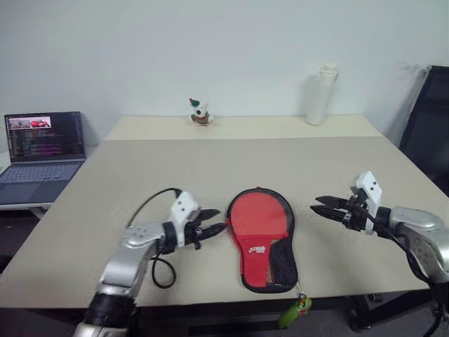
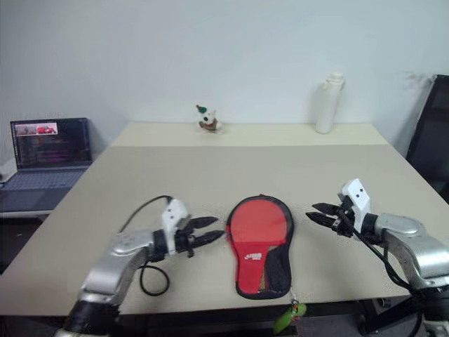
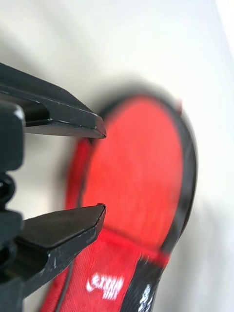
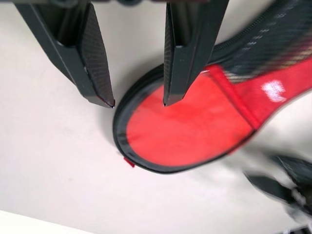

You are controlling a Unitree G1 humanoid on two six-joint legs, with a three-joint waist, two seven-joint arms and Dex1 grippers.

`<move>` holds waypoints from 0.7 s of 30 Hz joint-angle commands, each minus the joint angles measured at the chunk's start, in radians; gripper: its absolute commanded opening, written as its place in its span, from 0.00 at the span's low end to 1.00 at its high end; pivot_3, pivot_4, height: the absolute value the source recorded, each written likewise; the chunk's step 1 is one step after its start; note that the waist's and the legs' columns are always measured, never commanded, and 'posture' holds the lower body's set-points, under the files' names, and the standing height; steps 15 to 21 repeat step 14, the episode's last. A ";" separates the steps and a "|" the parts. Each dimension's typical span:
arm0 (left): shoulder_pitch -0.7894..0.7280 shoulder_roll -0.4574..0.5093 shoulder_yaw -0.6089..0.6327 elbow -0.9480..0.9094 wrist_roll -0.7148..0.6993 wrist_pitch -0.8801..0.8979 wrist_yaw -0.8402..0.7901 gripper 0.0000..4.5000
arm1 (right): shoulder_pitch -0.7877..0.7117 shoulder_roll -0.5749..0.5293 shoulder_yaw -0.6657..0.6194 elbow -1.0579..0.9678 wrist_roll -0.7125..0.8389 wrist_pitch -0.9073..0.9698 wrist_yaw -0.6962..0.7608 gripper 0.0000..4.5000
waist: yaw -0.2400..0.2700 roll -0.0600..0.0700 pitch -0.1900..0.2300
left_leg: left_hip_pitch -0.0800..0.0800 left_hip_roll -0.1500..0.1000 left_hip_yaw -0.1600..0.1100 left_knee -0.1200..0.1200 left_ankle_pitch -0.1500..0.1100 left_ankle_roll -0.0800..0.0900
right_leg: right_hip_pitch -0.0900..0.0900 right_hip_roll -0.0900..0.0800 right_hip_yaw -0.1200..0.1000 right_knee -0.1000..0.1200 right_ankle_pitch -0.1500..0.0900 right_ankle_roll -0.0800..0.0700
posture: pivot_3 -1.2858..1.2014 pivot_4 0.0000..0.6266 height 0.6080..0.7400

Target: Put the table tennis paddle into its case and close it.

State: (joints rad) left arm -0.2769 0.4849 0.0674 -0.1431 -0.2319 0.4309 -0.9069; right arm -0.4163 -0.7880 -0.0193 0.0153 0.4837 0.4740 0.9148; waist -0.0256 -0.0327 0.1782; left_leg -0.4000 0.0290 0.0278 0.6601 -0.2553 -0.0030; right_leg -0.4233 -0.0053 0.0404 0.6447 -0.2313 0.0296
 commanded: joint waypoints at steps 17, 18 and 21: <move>0.090 0.069 0.082 -0.132 -0.079 0.058 0.147 0.52 | -0.054 -0.035 -0.008 0.130 -0.098 -0.062 0.139 0.38 | -0.001 -0.001 0.000 | 0.001 0.000 0.000 0.000 0.000 0.000 | 0.000 0.000 0.000 0.001 0.001 -0.001 | 0.52 0.24 1.00; 0.090 0.069 0.082 -0.132 -0.079 0.058 0.147 0.52 | -0.054 -0.035 -0.008 0.130 -0.098 -0.062 0.139 0.38 | -0.001 -0.001 0.000 | 0.001 0.000 0.000 0.000 0.000 0.000 | 0.000 0.000 0.000 0.001 0.001 -0.001 | 0.52 0.24 1.00; 0.090 0.069 0.082 -0.132 -0.079 0.058 0.147 0.52 | -0.054 -0.035 -0.008 0.130 -0.098 -0.062 0.139 0.38 | -0.001 -0.001 0.000 | 0.001 0.000 0.000 0.000 0.000 0.000 | 0.000 0.000 0.000 0.001 0.001 -0.001 | 0.52 0.24 1.00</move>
